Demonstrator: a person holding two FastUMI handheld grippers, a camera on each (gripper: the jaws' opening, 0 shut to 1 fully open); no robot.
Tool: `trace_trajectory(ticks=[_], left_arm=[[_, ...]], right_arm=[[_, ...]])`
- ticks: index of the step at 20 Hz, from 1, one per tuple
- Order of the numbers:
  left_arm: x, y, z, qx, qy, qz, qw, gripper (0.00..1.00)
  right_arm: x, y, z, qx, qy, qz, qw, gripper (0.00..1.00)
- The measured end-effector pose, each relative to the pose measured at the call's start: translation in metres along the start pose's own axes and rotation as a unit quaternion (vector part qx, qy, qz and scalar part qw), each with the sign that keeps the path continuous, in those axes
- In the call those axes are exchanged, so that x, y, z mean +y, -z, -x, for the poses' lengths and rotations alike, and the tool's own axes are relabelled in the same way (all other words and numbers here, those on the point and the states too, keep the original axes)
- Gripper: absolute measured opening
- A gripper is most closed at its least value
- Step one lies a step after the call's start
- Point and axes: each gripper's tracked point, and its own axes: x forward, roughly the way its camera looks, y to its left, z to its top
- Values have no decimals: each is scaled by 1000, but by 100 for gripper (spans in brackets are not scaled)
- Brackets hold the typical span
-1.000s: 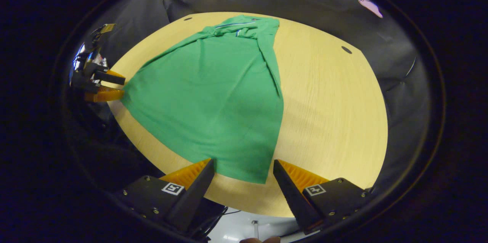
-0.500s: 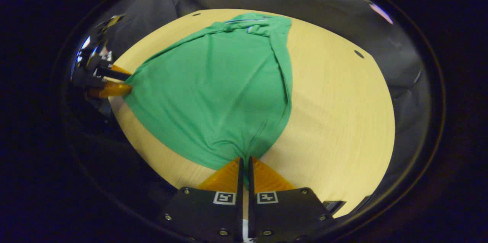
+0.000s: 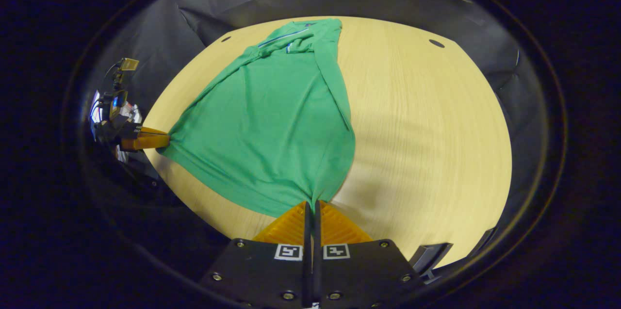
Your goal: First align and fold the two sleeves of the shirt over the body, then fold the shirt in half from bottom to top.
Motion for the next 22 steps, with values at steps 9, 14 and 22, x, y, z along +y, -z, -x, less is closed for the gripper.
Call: trace_trajectory(ticks=[9,14,22], left_arm=[[3,-49,34,-55,7,-10,998,3],[-5,-88,44,-95,13,-27,995,3],[-3,-153,55,-146,10,-37,989,3]], right_arm=[[2,-61,39,-71,-19,-20,997,1],[5,-95,52,-108,-30,-16,994,1],[1,-150,75,-159,-30,-12,987,1]])
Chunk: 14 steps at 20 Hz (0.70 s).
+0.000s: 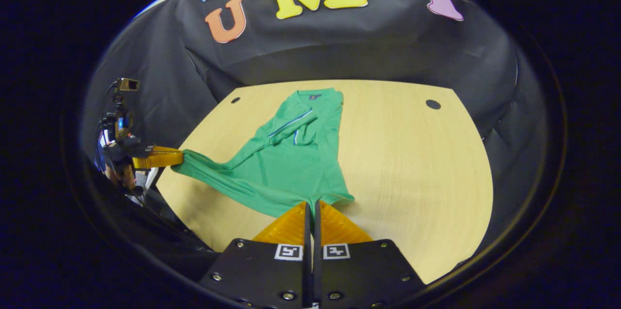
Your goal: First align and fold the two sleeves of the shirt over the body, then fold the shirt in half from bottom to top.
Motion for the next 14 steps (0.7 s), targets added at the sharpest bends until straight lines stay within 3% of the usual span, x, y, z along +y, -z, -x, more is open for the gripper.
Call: trace_trajectory(ticks=[6,14], left_arm=[[11,-43,-6,-34,-7,27,999,4],[19,-86,-9,-65,-16,15,998,3]], right_arm=[[0,-41,-6,-32,-3,-1,999,1],[-3,-90,-8,-70,-4,-15,997,1]])
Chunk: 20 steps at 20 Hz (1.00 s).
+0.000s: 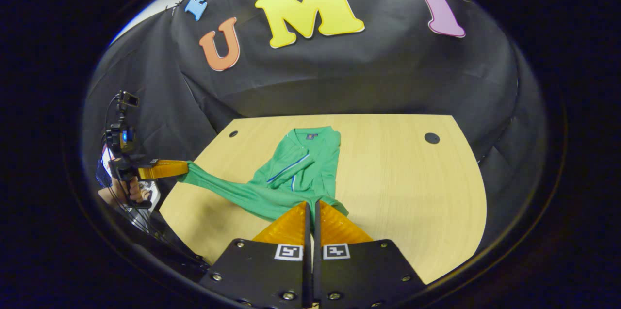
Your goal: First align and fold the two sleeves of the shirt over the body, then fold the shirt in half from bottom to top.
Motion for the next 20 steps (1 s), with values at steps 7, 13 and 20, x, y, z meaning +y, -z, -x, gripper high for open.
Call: trace_trajectory(ticks=[7,13,20], left_arm=[[6,-47,-24,-30,-4,-21,999,3],[26,-97,-57,-56,-11,-25,998,4],[59,-137,-103,-76,-27,-42,996,3]], right_arm=[[2,-46,-22,-33,6,16,999,1],[-7,-101,-58,-56,13,21,998,1],[-21,-148,-106,-69,23,15,997,1]])
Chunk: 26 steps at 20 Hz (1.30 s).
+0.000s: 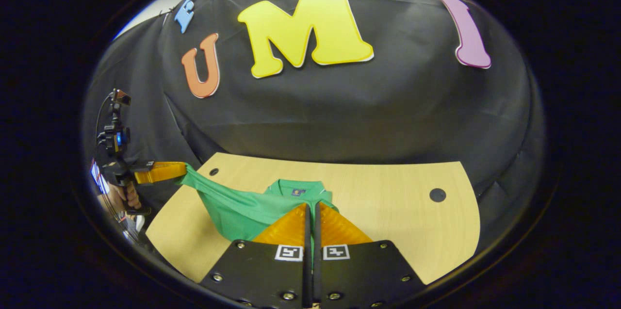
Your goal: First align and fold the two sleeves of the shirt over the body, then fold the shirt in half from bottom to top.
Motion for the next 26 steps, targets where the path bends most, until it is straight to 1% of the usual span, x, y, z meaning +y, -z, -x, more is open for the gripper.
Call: trace_trajectory(ticks=[3,5,7,12,14,16,19,22,23,24,25,26], left_arm=[[11,-3,-30,-14,-8,-3,1000,3],[16,3,-52,-18,-13,10,1000,3],[24,12,-70,-17,-26,22,999,3],[47,35,-113,-16,-53,49,997,3],[56,48,-128,-5,-67,43,997,3],[61,58,-143,-1,-72,42,996,3],[65,72,-160,14,-77,36,996,3],[71,84,-166,24,-86,42,995,4],[72,86,-167,25,-89,48,995,5],[74,88,-167,25,-93,54,994,6],[75,91,-167,26,-97,59,993,12],[74,92,-166,29,-100,62,993,18]], right_arm=[[-10,-8,-31,-4,14,-12,1000,1],[-19,-4,-54,-1,24,-18,1000,1],[-26,2,-78,4,33,-21,999,1],[-40,16,-130,14,53,-4,999,1],[-45,28,-151,23,65,2,998,1],[-46,37,-171,32,76,7,997,1],[-43,50,-191,44,82,17,996,1],[-47,65,-202,61,92,8,994,7],[-50,67,-202,62,97,2,993,6],[-53,67,-203,61,102,-3,993,16],[-56,67,-201,59,108,-7,992,22],[-61,66,-200,56,115,-11,992,43]])
